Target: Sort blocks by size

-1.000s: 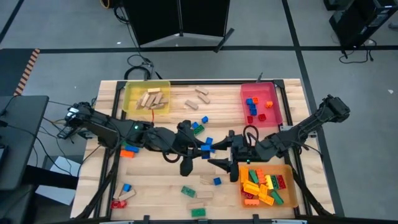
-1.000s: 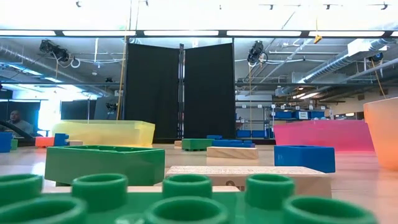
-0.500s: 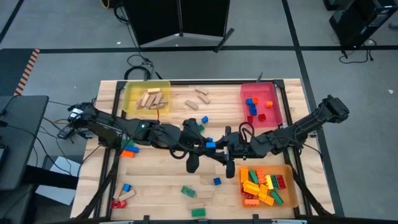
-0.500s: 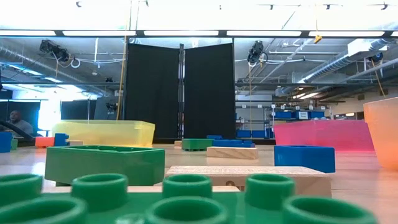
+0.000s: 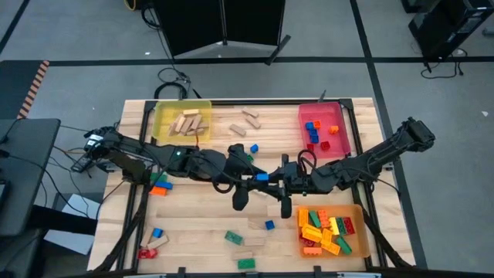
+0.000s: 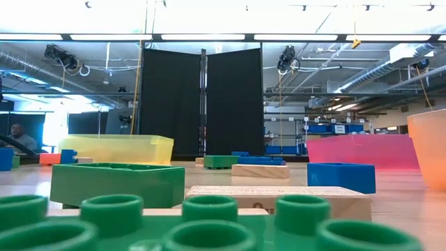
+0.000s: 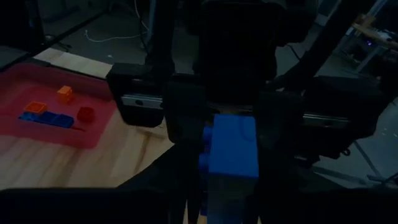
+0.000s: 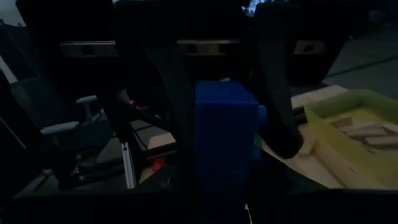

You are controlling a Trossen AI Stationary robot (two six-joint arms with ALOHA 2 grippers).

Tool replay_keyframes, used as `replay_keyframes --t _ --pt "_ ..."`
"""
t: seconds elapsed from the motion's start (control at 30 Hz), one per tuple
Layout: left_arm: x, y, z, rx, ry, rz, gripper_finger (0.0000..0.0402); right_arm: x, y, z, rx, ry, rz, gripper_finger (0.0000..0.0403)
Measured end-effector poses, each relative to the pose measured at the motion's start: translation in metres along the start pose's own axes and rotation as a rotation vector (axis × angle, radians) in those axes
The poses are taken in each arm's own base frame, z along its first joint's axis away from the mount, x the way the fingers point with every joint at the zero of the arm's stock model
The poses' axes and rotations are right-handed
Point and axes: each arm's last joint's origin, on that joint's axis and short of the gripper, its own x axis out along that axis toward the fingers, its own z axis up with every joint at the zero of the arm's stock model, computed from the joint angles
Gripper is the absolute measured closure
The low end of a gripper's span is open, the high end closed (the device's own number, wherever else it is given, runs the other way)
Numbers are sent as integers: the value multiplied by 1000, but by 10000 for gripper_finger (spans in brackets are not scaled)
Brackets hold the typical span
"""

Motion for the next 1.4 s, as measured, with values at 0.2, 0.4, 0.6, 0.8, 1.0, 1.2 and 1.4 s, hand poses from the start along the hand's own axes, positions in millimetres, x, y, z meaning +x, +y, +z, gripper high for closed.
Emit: replay_keyframes --t 0.2,0.4,0.6,0.8,1.0,1.2,1.4 --pt "0 6 0 101 22 21 220 -20 -8 4 113 116 -47 297" --pt "-6 9 -1 143 54 65 218 -60 -9 -3 256 324 -118 297" --pt "-9 12 -5 106 111 97 218 -100 2 -33 408 573 -275 297" --pt "-10 12 -10 122 157 104 218 -130 18 -71 539 875 -449 297" --pt "-10 13 -10 121 159 107 218 -141 34 -97 589 1030 -563 267" --pt "-11 11 -16 72 240 41 218 -142 45 -120 556 1101 -599 252" --pt "-14 13 -25 67 334 46 218 -147 52 -126 566 1097 -601 246"
